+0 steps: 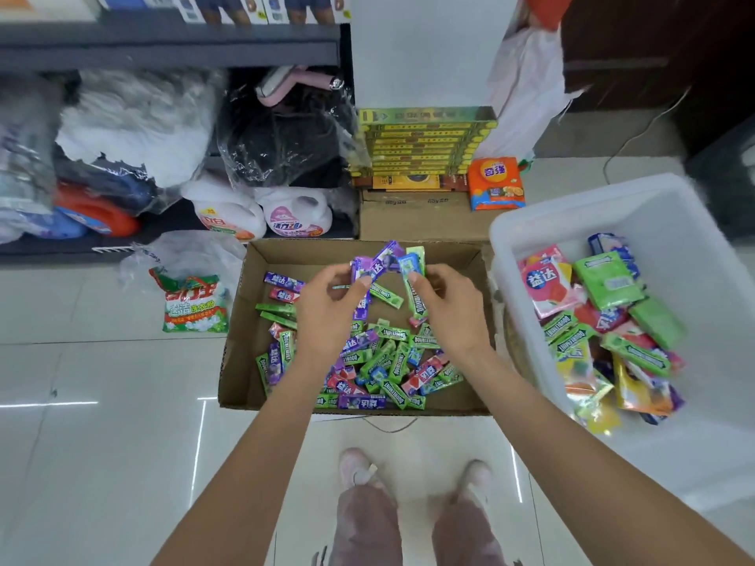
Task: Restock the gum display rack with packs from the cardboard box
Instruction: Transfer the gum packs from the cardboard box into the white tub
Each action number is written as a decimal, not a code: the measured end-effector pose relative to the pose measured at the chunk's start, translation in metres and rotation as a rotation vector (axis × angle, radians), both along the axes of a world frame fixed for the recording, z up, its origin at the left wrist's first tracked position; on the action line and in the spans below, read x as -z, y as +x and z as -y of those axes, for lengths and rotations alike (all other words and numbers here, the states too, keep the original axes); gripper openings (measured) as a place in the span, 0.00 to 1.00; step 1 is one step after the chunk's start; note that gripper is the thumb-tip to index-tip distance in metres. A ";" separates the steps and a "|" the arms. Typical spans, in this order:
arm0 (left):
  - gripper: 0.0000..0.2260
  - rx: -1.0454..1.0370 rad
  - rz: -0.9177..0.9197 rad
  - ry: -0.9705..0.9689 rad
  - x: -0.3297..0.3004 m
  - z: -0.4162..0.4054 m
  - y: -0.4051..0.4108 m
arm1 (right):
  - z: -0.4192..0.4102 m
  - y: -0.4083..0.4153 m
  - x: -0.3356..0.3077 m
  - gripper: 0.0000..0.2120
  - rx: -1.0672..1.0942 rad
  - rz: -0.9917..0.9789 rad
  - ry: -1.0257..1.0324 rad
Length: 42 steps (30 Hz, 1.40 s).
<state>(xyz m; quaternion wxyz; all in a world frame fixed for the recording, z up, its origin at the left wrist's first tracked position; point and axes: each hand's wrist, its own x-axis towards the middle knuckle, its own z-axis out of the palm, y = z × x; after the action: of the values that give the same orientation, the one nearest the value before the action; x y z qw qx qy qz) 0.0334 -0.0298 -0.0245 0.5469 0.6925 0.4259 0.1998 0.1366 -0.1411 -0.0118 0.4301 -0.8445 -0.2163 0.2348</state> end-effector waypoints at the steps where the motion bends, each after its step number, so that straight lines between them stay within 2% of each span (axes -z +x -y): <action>1: 0.03 -0.011 0.023 0.000 -0.011 0.009 0.004 | 0.006 0.003 -0.007 0.14 0.014 0.003 0.036; 5: 0.05 -0.003 0.031 -0.006 -0.043 0.055 0.031 | 0.045 0.025 -0.031 0.16 0.016 0.056 0.061; 8: 0.02 0.045 0.006 0.007 -0.057 0.095 0.059 | 0.088 0.050 -0.042 0.10 0.013 0.102 0.039; 11: 0.07 0.126 -0.076 0.107 -0.063 0.138 0.091 | 0.134 0.075 -0.041 0.10 0.070 0.102 -0.020; 14: 0.08 0.207 -0.143 0.200 -0.062 0.178 0.120 | 0.176 0.098 -0.033 0.15 0.147 0.066 -0.067; 16: 0.08 0.254 -0.212 0.245 -0.055 0.199 0.135 | 0.198 0.110 -0.028 0.15 0.163 0.061 -0.114; 20: 0.09 0.397 -0.409 0.337 -0.035 0.226 0.152 | 0.226 0.131 -0.014 0.10 0.081 0.021 -0.285; 25: 0.17 0.520 -0.570 0.473 -0.031 0.238 0.155 | 0.232 0.140 -0.007 0.13 -0.067 0.056 -0.424; 29: 0.18 0.482 -0.483 0.517 -0.037 0.230 0.143 | 0.225 0.134 -0.013 0.17 -0.075 0.152 -0.361; 32: 0.13 0.363 -0.308 0.474 -0.047 0.218 0.126 | 0.211 0.124 -0.023 0.16 -0.100 0.152 -0.230; 35: 0.11 0.245 -0.221 0.392 -0.056 0.195 0.100 | 0.184 0.106 -0.038 0.13 -0.139 0.151 -0.104; 39: 0.11 0.116 -0.231 0.375 -0.050 0.150 0.058 | 0.135 0.071 -0.050 0.13 -0.183 0.149 0.031; 42: 0.11 0.055 -0.306 0.345 -0.036 0.109 0.027 | 0.092 0.043 -0.045 0.13 -0.268 0.137 0.005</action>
<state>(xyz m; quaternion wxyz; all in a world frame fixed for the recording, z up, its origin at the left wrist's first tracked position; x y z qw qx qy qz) 0.0606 -0.1393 0.0117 0.3549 0.8093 0.4443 0.1474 0.1799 -0.2330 0.0336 0.3811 -0.8210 -0.3566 0.2314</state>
